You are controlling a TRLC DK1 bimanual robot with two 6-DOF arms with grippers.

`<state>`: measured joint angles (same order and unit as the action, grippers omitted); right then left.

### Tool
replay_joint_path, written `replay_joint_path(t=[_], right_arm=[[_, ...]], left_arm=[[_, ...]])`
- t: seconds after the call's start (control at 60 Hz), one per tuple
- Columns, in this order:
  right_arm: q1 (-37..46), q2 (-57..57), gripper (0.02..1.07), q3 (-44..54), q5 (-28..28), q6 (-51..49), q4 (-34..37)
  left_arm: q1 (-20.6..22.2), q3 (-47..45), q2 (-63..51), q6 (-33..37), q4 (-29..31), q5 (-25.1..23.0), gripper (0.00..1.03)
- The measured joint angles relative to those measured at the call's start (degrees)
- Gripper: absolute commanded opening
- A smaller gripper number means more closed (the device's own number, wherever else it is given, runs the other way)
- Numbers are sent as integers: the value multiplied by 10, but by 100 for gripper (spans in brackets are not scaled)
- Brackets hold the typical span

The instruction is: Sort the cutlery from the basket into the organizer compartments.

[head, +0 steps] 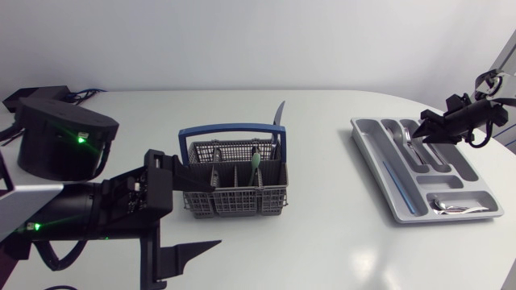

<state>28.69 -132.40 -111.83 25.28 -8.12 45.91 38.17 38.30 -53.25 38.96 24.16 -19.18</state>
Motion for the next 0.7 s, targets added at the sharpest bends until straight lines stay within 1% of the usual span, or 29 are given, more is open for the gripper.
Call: replay_joint_path(t=[0.117,0.233,0.317,0.45,0.7], right_arm=[[-7,60,60,43,0,-9,-17],[-28,136,61,113,-2,-25,-45],[-49,186,63,161,-2,-41,-52],[-103,280,63,255,2,-77,-78],[-196,415,63,400,2,-118,-116]], left_arm=[[2,0,5,-2,2,0,97],[2,0,14,-2,10,0,97],[2,0,19,-2,12,1,97],[0,0,23,-4,14,3,97],[-7,0,24,-4,14,16,97]])
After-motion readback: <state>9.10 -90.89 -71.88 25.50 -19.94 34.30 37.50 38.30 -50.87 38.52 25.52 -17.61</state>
